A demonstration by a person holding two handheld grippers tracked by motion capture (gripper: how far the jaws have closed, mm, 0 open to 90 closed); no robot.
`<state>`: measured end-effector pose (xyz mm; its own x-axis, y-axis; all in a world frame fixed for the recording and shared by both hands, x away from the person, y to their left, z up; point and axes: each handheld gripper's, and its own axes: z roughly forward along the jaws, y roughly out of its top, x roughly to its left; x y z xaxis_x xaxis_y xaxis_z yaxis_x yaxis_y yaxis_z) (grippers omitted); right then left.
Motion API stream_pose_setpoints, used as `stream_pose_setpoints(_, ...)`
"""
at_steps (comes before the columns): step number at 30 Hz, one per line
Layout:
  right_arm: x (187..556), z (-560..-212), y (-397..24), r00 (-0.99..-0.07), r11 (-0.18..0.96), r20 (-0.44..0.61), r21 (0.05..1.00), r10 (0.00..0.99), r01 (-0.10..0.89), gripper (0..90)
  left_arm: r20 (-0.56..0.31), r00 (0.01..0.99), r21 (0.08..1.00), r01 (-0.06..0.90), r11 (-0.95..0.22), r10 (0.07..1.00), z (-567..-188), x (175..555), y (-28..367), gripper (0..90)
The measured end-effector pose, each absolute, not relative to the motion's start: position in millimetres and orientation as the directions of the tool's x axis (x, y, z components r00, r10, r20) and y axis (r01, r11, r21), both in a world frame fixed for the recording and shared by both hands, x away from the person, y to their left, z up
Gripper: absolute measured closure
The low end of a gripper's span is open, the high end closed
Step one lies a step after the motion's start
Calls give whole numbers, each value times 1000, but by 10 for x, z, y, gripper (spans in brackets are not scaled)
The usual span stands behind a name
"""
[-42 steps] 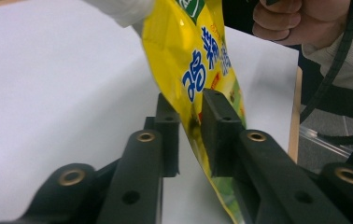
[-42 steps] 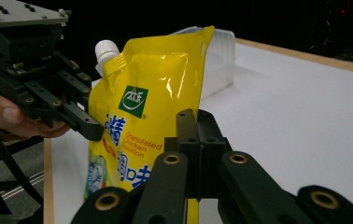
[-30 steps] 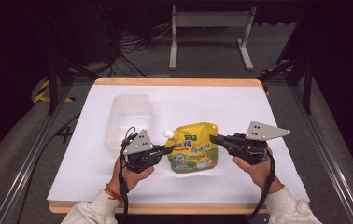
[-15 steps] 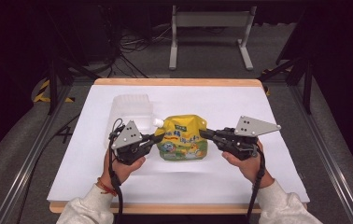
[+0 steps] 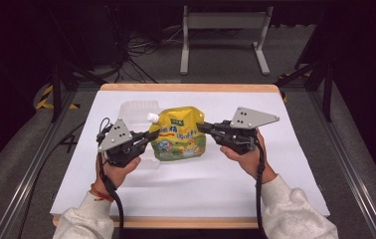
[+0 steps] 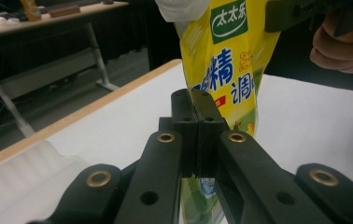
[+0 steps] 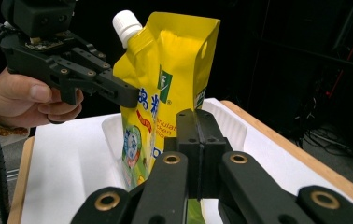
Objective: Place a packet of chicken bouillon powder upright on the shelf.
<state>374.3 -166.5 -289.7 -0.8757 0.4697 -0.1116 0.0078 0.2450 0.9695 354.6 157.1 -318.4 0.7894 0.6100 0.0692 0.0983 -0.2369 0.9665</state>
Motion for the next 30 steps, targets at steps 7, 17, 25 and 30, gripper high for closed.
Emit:
stream_pose_setpoints(7, 3765, -2805, -1483, -879, 235, -131, 972, 459, -22, 900, 78, 760, 978, 68, -199, 645, -3095, 3505, 1742, 893)
stream_pose_setpoints(17, 3903, -2721, -1121, -883, 224, -145, 973, 446, -46, 900, 96, 704, 987, 22, -156, 703, -3048, 3548, 2031, 891)
stream_pose_setpoints(25, 4038, -2820, -896, -869, 208, -162, 976, 467, -70, 900, 111, 649, 989, 5, -150, 753, -3105, 3696, 2132, 889)
stream_pose_setpoints(30, 4154, -2865, -817, -867, 184, -141, 981, 477, -59, 900, 109, 620, 991, -10, -131, 777, -3145, 3791, 2159, 888)
